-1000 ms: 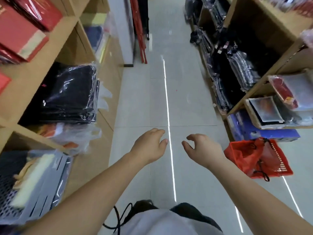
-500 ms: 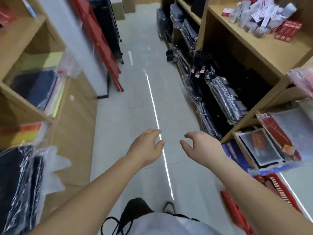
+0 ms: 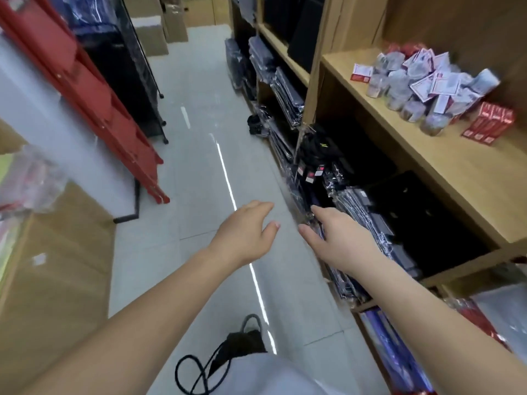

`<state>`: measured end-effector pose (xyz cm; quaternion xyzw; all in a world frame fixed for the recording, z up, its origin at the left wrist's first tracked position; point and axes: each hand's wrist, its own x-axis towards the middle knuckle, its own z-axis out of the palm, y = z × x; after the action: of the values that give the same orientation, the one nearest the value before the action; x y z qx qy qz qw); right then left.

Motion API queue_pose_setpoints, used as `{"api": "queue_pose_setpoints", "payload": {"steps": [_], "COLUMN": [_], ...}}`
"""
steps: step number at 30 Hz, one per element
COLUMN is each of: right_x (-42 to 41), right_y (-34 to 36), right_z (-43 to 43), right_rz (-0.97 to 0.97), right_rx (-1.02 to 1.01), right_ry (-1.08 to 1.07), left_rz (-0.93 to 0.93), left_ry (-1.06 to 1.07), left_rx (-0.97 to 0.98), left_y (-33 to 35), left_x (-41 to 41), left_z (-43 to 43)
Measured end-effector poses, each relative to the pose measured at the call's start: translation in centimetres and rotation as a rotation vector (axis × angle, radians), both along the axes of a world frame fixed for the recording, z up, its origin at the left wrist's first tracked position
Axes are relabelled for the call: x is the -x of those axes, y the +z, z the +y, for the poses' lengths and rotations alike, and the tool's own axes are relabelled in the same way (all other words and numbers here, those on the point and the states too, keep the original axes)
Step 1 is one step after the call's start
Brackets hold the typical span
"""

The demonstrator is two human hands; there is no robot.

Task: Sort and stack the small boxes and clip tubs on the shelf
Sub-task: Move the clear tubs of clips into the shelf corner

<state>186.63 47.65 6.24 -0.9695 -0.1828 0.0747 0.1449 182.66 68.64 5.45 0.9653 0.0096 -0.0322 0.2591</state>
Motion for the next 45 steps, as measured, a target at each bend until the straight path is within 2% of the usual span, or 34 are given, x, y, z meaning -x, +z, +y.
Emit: {"api": "queue_pose_setpoints", "payload": {"steps": [6, 11, 16, 23, 29, 32, 40, 45], "right_x": [-12.6, -22.2, -32.6, -44.3, -52.1, -55.2, -58.5, -59.4], "right_y": [3.0, 5.0, 6.0, 6.6, 5.9, 5.5, 4.7, 4.9], "right_z": [-1.6, -4.3, -6.6, -10.0, -11.0, -10.4, -10.5, -11.2], "right_rz": [-0.122, -0.142, -0.169, -0.173, -0.191, -0.224, -0.225, -0.199], "right_rx": [0.138, 0.105, 0.111, -0.095, -0.107, -0.18, -0.239, -0.279], "right_ry": [-0.092, -0.21, -0.239, -0.41, -0.525, -0.617, -0.845, -0.898], "left_rz": [-0.008, -0.021, -0.081, -0.141, -0.164, -0.165, -0.055, -0.076], "left_ry": [-0.182, -0.284, -0.339, -0.406, -0.545, -0.588, -0.932, -1.005], "left_rx": [0.029, 0.088, 0.121, 0.207, 0.251, 0.262, 0.232, 0.361], "left_y": [1.6, 2.6, 3.1, 4.1, 3.2, 2.5, 0.3, 0.2], "left_x": [-14.7, -26.3, -37.9, -50.8, -61.4, -66.1, -72.1, -73.7], "left_z": [-2.2, -5.3, -9.3, -11.9, -14.0, -14.2, -13.9, -15.0]}}
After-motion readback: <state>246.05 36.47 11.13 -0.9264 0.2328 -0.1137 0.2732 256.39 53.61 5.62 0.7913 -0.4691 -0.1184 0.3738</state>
